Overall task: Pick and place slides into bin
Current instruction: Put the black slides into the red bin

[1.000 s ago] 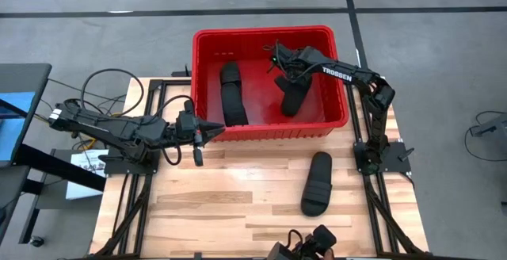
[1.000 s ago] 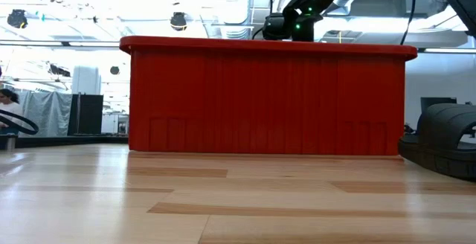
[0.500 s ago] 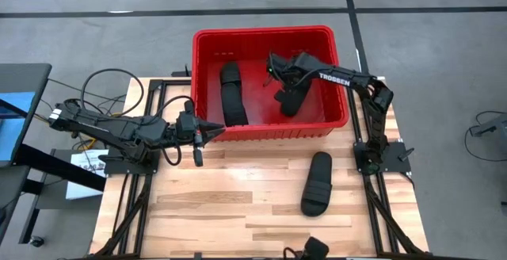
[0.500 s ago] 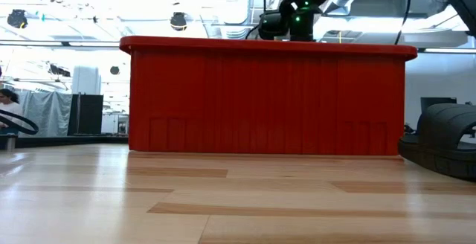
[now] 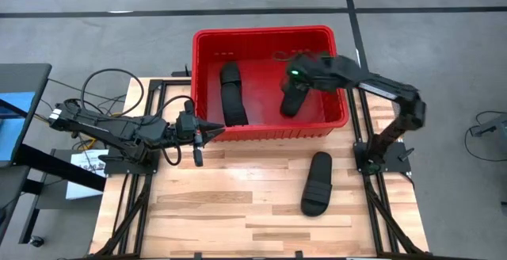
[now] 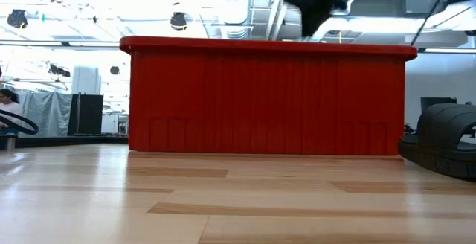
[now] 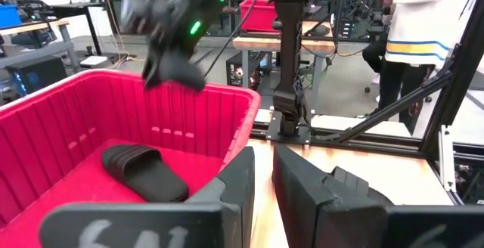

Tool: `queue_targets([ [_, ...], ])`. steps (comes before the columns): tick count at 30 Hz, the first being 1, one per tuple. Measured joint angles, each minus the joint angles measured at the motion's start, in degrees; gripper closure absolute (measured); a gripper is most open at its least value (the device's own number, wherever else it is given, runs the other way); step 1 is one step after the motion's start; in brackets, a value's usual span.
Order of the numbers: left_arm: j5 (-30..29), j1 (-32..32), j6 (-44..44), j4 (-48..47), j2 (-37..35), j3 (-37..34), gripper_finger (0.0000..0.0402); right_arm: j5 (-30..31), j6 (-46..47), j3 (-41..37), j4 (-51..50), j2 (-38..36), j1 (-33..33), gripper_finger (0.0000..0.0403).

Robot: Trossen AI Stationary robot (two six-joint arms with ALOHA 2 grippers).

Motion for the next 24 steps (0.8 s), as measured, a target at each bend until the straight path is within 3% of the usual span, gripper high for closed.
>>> queue_targets([
  [11,5.55,0.01,3.62,4.75,3.25,0.02,0.036,7.34,20.77,0.0,-0.13,-16.13,19.73,0.0308],
  [18,6.24,0.01,3.94,6.95,8.51,0.0,0.036,8.18,24.68,0.0,-5.16,-17.33,34.16,0.0308],
  [24,6.23,0.01,1.42,9.79,10.12,0.0,0.036,1.78,28.28,0.0,-11.32,-14.1,45.11,0.0308],
])
